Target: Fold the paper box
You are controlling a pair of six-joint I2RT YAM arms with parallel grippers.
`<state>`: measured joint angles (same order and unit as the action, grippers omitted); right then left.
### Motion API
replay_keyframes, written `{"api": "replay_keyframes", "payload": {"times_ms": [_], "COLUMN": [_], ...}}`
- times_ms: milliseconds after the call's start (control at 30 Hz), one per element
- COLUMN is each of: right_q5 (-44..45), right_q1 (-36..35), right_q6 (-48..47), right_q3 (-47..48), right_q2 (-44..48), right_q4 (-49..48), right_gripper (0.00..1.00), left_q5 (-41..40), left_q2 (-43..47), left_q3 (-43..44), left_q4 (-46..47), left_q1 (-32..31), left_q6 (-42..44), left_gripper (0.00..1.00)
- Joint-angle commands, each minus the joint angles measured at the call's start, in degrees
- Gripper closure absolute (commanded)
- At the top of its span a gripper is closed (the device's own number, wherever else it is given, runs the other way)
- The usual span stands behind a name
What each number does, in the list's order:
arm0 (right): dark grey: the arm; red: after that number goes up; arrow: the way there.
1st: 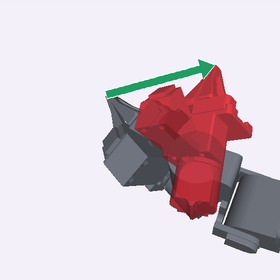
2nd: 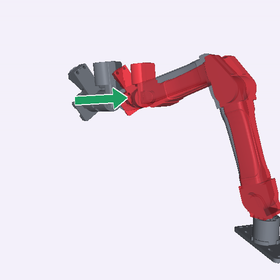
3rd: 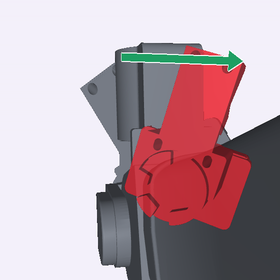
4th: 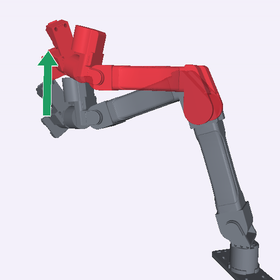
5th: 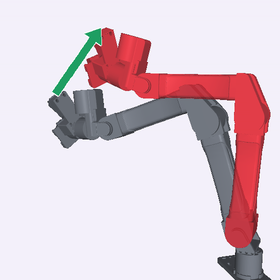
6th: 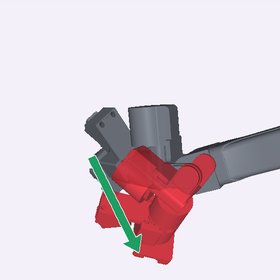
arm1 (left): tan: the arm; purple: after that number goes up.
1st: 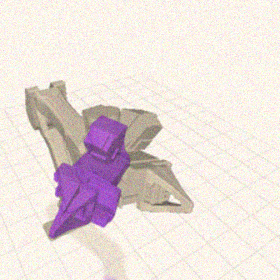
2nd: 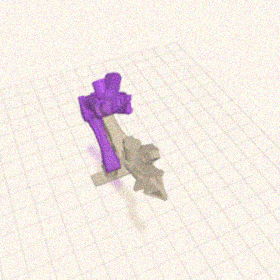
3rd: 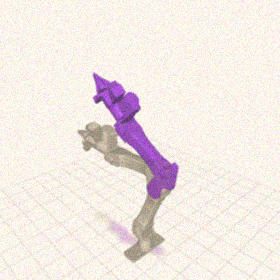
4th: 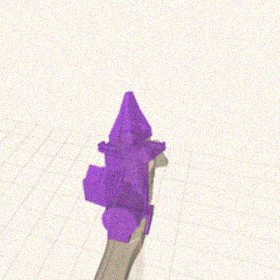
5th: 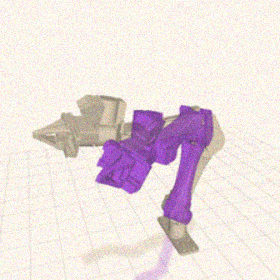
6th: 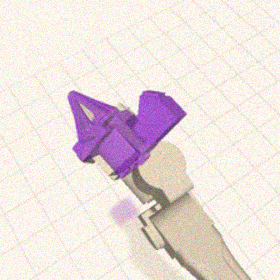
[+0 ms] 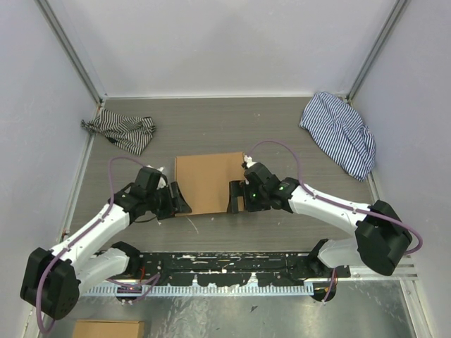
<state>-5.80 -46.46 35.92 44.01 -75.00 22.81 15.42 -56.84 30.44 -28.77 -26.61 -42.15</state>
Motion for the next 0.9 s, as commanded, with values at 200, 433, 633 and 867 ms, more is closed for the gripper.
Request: {"api": "replay_keyframes", "payload": {"times_ms": [200,433,633,867], "right_q5": [-1.82,1.32,3.77,4.77], "right_q1": [-1.07,-1.31,-1.36,-1.36], "right_q6": [1.08,0.27,0.15,-0.14], "right_q3": [3.62,6.24,6.11,4.15], "right_q2": [3.87,3.81,3.8,2.36], "right_q4": [0.41,5.21,6.2,4.15], "right_gripper": [0.04,0.1,0.2,0.32], "left_q5": [3.93,1.87,0.35,0.37], "left_q2": [5.06,6.19,5.69,4.58], "left_q3": [3.81,6.69,5.74,2.08], "left_q4": [-2.83,-8.09,-8.58,-4.41], "left_q1": [-0.02,-0.02,-0.04,-0.04], "left_q6": [-1.4,1.08,2.23,2.02], "left_gripper": [0.35,0.36,0.42,0.49]}}
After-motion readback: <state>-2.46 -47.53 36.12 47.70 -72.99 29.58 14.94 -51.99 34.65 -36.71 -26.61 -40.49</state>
